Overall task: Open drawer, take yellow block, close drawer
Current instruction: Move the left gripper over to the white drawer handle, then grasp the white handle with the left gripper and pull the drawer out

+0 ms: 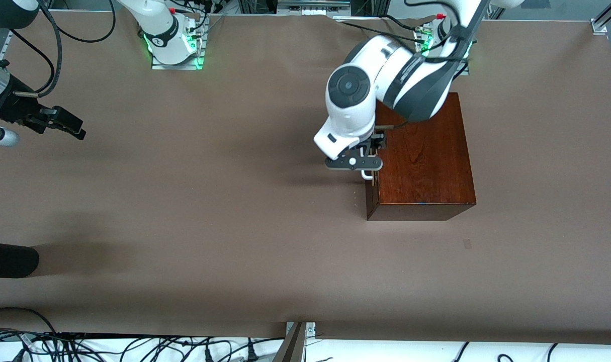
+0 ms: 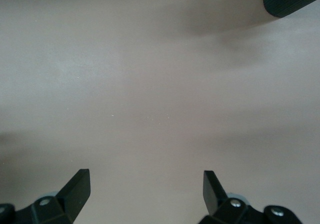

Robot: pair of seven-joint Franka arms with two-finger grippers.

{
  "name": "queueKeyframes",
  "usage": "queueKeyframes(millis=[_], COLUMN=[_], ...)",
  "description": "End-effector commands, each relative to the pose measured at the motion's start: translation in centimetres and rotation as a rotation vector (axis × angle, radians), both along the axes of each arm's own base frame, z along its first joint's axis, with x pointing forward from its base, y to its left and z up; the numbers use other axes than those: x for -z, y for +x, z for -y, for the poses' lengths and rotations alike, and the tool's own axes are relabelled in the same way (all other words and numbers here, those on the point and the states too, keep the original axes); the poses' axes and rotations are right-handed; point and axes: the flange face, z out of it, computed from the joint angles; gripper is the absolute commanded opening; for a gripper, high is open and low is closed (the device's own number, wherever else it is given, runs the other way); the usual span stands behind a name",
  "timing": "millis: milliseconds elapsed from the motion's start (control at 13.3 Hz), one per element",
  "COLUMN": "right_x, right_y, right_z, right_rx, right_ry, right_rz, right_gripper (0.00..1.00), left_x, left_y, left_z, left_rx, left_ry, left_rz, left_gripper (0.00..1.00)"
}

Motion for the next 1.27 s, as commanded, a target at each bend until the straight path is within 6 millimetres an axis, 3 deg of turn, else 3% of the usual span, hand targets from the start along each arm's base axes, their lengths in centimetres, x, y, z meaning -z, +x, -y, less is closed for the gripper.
queueKeyframes(millis=[0, 225, 525, 1200], right_x=[-0.5, -0.5, -0.5, -0.1], right_y=[0.2, 0.2, 0.2, 0.4], right_z=[-0.1, -0.1, -0.1, -0.3], right_rx=[0.009, 0.009, 0.009, 0.009], right_ry=[-0.006, -0.006, -0.006, -0.005], right_rz=[-0.005, -0.005, -0.005, -0.012], right_gripper=[1.0, 1.0, 1.0, 1.0], left_x=[3.0, 4.9, 7.4, 10.0], left_y=[-0.1, -1.1, -1.2, -1.2], left_z=[1.3, 2.7, 2.6, 1.8], left_rx=[-0.023, -0.061, -0.056, -0.057], left_ry=[0.052, 0.081, 0.117, 0.172], left_rz=[0.019, 0.016, 0.025, 0.026], left_gripper=[1.0, 1.0, 1.0, 1.0])
